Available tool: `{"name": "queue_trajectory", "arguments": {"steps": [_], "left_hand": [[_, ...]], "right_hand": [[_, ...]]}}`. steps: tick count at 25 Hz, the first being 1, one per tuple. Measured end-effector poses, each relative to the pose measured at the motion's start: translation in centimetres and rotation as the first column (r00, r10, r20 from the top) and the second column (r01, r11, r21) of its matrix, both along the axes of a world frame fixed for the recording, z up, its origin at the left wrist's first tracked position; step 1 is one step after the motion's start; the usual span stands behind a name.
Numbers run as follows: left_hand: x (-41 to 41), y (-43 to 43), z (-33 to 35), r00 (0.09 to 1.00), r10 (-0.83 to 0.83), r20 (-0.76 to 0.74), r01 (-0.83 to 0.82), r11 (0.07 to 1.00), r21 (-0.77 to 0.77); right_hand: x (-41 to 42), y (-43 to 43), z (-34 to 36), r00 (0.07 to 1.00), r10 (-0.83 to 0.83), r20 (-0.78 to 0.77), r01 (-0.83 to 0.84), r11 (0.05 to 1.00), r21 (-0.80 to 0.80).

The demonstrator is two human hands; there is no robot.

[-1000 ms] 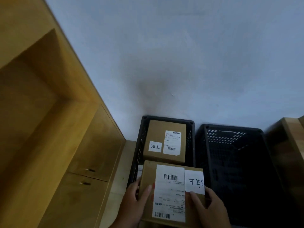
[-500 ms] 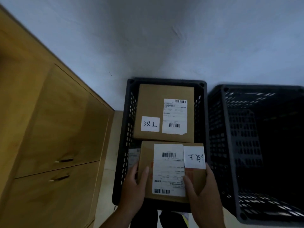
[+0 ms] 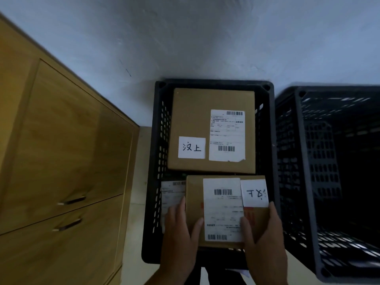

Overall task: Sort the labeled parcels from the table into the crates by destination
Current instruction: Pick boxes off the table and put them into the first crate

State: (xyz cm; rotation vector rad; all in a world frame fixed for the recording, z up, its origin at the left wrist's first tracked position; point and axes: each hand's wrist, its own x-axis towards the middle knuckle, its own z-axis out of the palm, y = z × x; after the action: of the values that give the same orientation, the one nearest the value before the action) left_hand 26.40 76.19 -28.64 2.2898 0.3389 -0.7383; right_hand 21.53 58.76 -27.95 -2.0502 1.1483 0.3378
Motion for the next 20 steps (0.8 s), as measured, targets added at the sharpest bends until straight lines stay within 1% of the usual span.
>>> {"name": "queue_trajectory", "arguments": {"steps": [3,5,7,9,10,12,15,17,18,20], "left_hand": [[0.0,-0.7,-1.4,0.993,-0.113,0.017,0.110,0.986,0.128],[0.0,-0.9,-2.3,0.964,-0.260,0.047,0.244,0.943,0.228],[-0.4,-1.7,-3.1,0.883,-0.465,0.057,0.432,0.855,0.286],[-0.8,-2.9,-4.3,0.797,-0.603,0.033,0.569,0.769,0.292],[-0.6,-3.4,-4.9,0.783,-0.622,0.015,0.592,0.751,0.293],[0.0,-4.0,-6.3,0.789,-0.614,-0.017,0.592,0.753,0.289],[0.2,-4.1,-8.3,0.773,-0.629,-0.080,0.627,0.741,0.240],[0.1,-4.1,-9.1,0.765,-0.638,-0.085,0.639,0.736,0.225],[0.0,-4.1,-9.5,0.767,-0.637,-0.076,0.636,0.738,0.226],[-0.2,-4.1,-9.8,0.774,-0.630,-0.064,0.626,0.746,0.227]], "right_hand": [[-0.1,0.3,-1.7,0.994,0.111,-0.012,-0.112,0.992,-0.058],[-0.3,0.7,-2.7,0.986,0.169,-0.013,-0.170,0.984,-0.052],[-0.3,0.4,-4.2,0.983,0.182,-0.015,-0.183,0.983,-0.027],[0.1,-0.2,-6.1,0.978,0.204,-0.032,-0.205,0.979,-0.004],[0.5,-0.4,-6.9,0.975,0.218,-0.040,-0.218,0.976,0.002],[1.0,-0.5,-8.4,0.967,0.250,-0.055,-0.251,0.968,-0.007],[1.2,-0.6,-10.3,0.945,0.312,-0.102,-0.313,0.950,0.007],[1.1,-0.7,-11.3,0.926,0.352,-0.138,-0.353,0.935,0.013],[1.1,-0.7,-11.6,0.906,0.386,-0.174,-0.394,0.919,-0.014],[1.1,-0.6,-12.1,0.831,0.469,-0.300,-0.513,0.854,-0.088]]}}
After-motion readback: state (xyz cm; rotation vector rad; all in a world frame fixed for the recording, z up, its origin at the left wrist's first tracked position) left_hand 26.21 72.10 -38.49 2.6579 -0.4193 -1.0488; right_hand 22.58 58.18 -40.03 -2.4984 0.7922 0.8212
